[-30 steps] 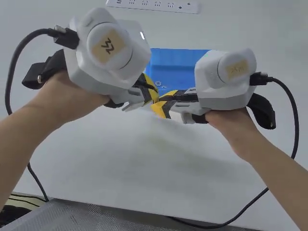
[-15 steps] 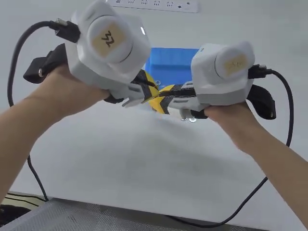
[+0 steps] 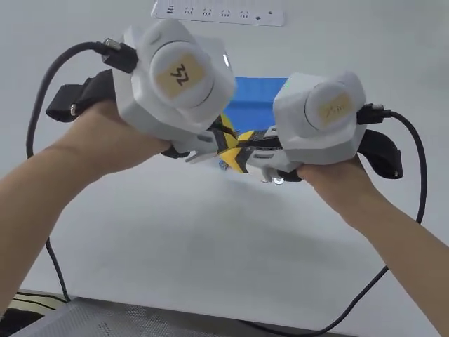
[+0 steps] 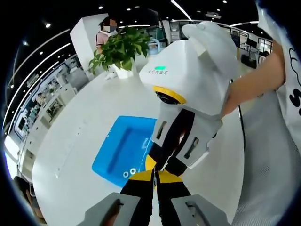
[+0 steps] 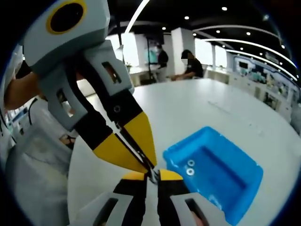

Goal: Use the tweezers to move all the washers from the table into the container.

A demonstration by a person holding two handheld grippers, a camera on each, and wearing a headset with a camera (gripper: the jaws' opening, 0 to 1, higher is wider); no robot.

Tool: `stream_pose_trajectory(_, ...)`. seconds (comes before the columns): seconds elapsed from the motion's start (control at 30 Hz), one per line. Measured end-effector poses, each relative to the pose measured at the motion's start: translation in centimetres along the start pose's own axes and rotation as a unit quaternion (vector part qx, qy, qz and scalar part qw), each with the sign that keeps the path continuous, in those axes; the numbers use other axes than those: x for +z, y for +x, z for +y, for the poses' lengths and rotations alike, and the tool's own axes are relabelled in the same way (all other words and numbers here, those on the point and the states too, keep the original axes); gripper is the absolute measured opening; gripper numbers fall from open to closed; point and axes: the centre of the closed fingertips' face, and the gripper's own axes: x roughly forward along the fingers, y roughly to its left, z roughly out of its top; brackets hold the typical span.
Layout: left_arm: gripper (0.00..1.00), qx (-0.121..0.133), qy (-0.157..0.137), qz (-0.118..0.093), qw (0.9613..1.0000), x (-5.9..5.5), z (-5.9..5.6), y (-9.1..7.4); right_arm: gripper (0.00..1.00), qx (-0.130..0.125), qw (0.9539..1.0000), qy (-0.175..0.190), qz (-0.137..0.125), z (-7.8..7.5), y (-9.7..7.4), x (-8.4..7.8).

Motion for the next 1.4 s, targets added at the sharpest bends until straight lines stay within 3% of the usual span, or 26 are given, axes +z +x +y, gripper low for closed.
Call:
stream_pose_trajectory(0.3, 0.00, 0.004, 0.014, -0.005, 0.9999, 1.3, -0.6, -1.3, 0.04, -0.007, 0.9999, -0.003, -0.008, 0.6, -1.5, 1.1)
stream_pose_trajectory(0.9, 0.00, 0.050, 0.056, -0.024, 0.9969, 4.8, 0.5, -4.6, 0.04, -0.039, 0.9971, -0.039, -0.053, 0.0, -4.4, 5.1)
stream_pose_trajectory(1.17, 0.00, 0.056, 0.065, -0.035, 0.9957, 5.9, 1.2, -4.8, 0.04, -0.053, 0.9956, -0.045, -0.062, -0.9, -5.0, 5.9)
stream_pose_trajectory(1.4, 0.00, 0.059, 0.059, -0.060, 0.9947, 7.1, 1.9, -4.7, 0.04, -0.067, 0.9942, -0.050, -0.067, -2.5, -5.4, 6.2)
